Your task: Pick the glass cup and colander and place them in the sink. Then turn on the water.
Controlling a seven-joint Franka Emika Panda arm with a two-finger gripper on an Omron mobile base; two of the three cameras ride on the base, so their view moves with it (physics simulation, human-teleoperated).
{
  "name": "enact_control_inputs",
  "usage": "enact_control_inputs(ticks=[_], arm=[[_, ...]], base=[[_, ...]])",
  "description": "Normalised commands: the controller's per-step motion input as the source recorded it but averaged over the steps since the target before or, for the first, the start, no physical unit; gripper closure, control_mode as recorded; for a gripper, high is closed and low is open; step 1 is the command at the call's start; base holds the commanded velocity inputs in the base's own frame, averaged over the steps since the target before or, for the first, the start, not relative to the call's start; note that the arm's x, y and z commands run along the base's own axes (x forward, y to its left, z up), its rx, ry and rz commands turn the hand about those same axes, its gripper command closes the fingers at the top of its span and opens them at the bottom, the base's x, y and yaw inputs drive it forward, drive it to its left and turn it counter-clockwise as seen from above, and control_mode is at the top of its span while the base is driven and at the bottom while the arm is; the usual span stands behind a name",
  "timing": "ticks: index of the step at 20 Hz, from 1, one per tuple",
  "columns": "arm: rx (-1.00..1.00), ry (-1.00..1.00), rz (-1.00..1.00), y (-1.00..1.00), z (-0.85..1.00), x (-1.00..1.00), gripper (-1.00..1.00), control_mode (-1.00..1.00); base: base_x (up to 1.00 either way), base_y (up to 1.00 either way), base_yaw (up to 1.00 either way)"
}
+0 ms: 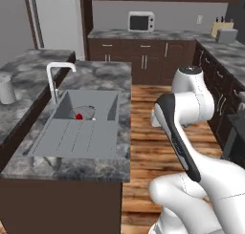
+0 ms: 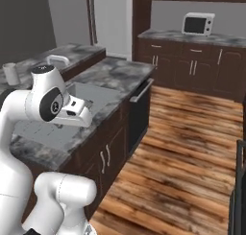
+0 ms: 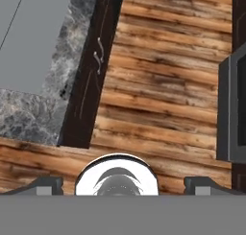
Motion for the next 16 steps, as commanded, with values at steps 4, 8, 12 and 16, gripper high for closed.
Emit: enact_control_inputs(ticks=[4,8,12,16], arm=[[0.00,0.00,0.00,0.00,0.00,0.00,-1.00,1.00],[0.00,0.00,0.00,0.00,0.00,0.00,-1.00,1.00],[0.00,0.00,0.00,0.00,0.00,0.00,-1.00,1.00],[0.00,0.00,0.00,0.00,0.00,0.00,-1.00,1.00]], base=[[0.29,0.91,-0.16],[0.31,0.87,-0.18],[0.29,0.93,-0.16],[0.24,0.99,-0.13]])
